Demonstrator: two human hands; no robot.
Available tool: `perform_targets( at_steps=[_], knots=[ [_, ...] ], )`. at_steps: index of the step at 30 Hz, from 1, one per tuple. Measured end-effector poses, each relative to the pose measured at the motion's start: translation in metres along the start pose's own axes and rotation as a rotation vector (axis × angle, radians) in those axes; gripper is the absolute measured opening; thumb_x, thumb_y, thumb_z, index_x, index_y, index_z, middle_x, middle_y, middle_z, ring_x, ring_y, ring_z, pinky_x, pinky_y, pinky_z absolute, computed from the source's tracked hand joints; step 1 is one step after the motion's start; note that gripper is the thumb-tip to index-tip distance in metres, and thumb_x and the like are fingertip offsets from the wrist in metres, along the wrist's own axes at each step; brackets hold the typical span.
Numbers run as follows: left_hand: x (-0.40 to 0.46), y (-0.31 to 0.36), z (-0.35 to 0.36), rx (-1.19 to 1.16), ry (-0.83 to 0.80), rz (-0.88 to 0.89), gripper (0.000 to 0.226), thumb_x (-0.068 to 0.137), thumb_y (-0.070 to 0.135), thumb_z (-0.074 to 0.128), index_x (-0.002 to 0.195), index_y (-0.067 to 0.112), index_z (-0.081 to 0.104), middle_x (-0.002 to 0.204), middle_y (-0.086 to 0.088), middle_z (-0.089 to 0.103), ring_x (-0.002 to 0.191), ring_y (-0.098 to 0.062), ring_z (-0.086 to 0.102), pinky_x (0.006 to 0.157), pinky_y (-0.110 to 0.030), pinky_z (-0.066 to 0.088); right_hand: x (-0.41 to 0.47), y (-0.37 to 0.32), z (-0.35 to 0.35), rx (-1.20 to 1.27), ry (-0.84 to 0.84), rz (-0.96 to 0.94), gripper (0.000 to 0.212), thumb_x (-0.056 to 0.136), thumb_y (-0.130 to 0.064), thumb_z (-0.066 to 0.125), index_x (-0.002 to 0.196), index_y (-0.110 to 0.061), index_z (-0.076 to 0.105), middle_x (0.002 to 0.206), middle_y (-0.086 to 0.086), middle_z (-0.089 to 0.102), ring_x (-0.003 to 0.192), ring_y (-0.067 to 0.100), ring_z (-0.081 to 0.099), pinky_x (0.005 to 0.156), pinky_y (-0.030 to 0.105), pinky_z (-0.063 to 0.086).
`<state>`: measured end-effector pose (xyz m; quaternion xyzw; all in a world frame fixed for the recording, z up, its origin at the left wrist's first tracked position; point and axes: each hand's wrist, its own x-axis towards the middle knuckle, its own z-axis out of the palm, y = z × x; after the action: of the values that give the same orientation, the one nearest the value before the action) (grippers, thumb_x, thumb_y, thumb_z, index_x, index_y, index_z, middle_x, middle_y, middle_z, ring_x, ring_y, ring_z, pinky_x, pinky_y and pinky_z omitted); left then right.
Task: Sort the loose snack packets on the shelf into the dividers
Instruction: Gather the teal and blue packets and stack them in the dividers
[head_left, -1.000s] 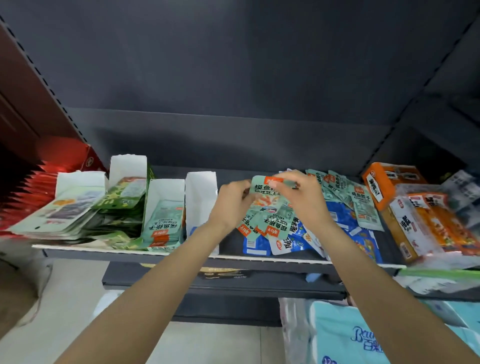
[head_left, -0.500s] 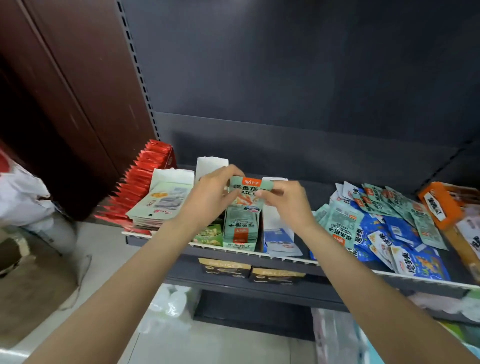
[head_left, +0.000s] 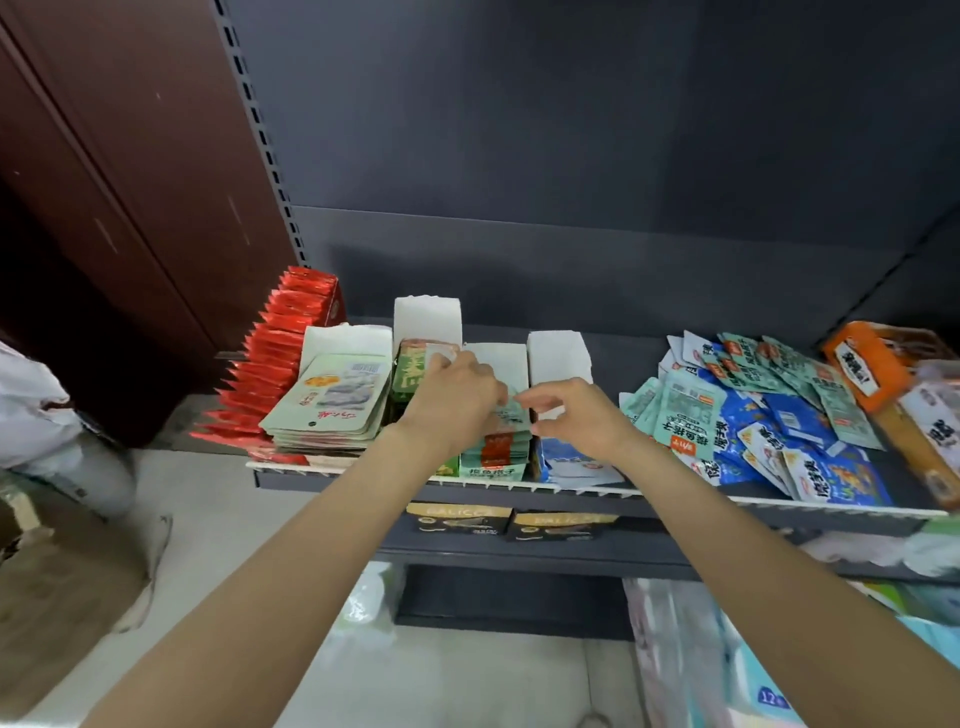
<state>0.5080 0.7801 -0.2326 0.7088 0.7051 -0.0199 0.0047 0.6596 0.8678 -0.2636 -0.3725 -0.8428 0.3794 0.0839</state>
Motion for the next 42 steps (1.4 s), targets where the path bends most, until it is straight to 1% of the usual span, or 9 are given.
perform_targets(
  at_steps=[6, 10, 15, 19, 23, 25, 31, 36, 42],
  knots=[
    [0.031, 0.059, -0.007, -0.243, 0.068, -0.008, 0.030, 0.097, 0.024, 0.042, 0.122, 0.021, 0.057, 0.121, -0.003, 0.060, 0.116, -0.022, 0.045, 0.095, -0.035, 0.033, -0.032, 0.051, -0.046, 0.150, 0.328, 0.024, 0.025, 0.090, -0.002, 0.055, 0.108, -0.013, 0.068, 0.098, -0.003, 0.068, 0.092, 0.008, 0.061, 0.084, 0.014, 0.047],
    [0.075, 0.125, 0.001, -0.474, 0.042, -0.006, 0.027, 0.093, 0.015, 0.047, 0.116, 0.010, 0.060, 0.114, -0.010, 0.060, 0.108, -0.027, 0.053, 0.089, -0.037, 0.045, -0.049, 0.120, -0.080, -0.005, 0.419, 0.190, 0.027, 0.089, -0.004, 0.057, 0.113, -0.012, 0.065, 0.110, 0.003, 0.067, 0.100, 0.011, 0.060, 0.087, 0.018, 0.043],
    [0.137, 0.194, 0.038, -0.427, -0.310, -0.082, 0.043, 0.093, 0.013, 0.050, 0.133, 0.001, 0.039, 0.132, -0.018, 0.039, 0.124, -0.034, 0.040, 0.100, -0.043, 0.040, -0.046, 0.191, -0.105, -0.226, 0.177, 0.297, 0.077, 0.081, -0.025, 0.071, 0.144, -0.012, 0.029, 0.150, 0.010, 0.031, 0.140, 0.025, 0.024, 0.112, 0.031, 0.020],
    [0.169, 0.211, 0.081, -0.318, -0.432, -0.163, 0.073, 0.090, 0.009, 0.055, 0.149, 0.011, 0.011, 0.155, -0.013, 0.008, 0.141, -0.033, 0.019, 0.111, -0.043, 0.030, -0.038, 0.216, -0.101, -0.322, -0.007, 0.237, 0.098, 0.078, -0.036, 0.072, 0.150, -0.013, 0.009, 0.158, 0.006, 0.006, 0.146, 0.020, -0.001, 0.118, 0.033, 0.003],
    [0.175, 0.215, 0.095, -0.346, -0.494, -0.156, 0.089, 0.082, -0.011, 0.051, 0.151, 0.022, 0.004, 0.158, -0.010, -0.004, 0.142, -0.032, 0.020, 0.107, -0.042, 0.037, -0.039, 0.221, -0.096, -0.520, -0.033, 0.145, 0.065, 0.088, -0.028, 0.061, 0.144, -0.015, 0.032, 0.154, 0.006, 0.023, 0.140, 0.026, 0.027, 0.113, 0.039, 0.027],
    [0.172, 0.217, 0.092, -0.362, -0.497, -0.133, 0.088, 0.081, -0.014, 0.047, 0.150, 0.024, 0.008, 0.157, -0.011, -0.001, 0.139, -0.034, 0.026, 0.103, -0.043, 0.040, -0.043, 0.220, -0.100, -0.642, 0.086, 0.012, 0.030, 0.091, -0.010, 0.052, 0.121, -0.012, 0.056, 0.132, 0.006, 0.053, 0.116, 0.027, 0.054, 0.087, 0.036, 0.047],
    [0.160, 0.212, 0.050, -0.437, 0.014, -0.238, 0.023, 0.093, 0.006, 0.048, 0.115, 0.012, 0.052, 0.111, -0.011, 0.059, 0.099, -0.031, 0.059, 0.081, -0.042, 0.051, -0.045, 0.210, -0.121, -0.153, 0.481, -0.143, 0.017, 0.094, -0.016, 0.053, 0.104, -0.008, 0.065, 0.086, 0.009, 0.070, 0.073, 0.026, 0.066, 0.064, 0.039, 0.054],
    [0.127, 0.183, 0.009, -0.499, 0.228, -0.211, 0.010, 0.097, 0.019, 0.048, 0.097, 0.012, 0.055, 0.094, -0.004, 0.066, 0.082, -0.023, 0.062, 0.069, -0.037, 0.051, -0.045, 0.163, -0.128, 0.198, 0.427, -0.121, 0.028, 0.086, -0.020, 0.065, 0.113, -0.015, 0.061, 0.087, -0.012, 0.064, 0.075, 0.002, 0.064, 0.066, 0.017, 0.053],
    [0.069, 0.119, -0.021, -0.544, 0.553, -0.184, 0.009, 0.092, 0.016, 0.057, 0.097, 0.012, 0.063, 0.085, 0.002, 0.066, 0.068, -0.013, 0.052, 0.063, -0.032, 0.049, -0.031, 0.078, -0.108, 0.250, 0.401, -0.222, 0.015, 0.084, -0.017, 0.068, 0.071, -0.022, 0.061, 0.054, -0.024, 0.052, 0.049, -0.010, 0.051, 0.051, 0.007, 0.036]
  ],
)
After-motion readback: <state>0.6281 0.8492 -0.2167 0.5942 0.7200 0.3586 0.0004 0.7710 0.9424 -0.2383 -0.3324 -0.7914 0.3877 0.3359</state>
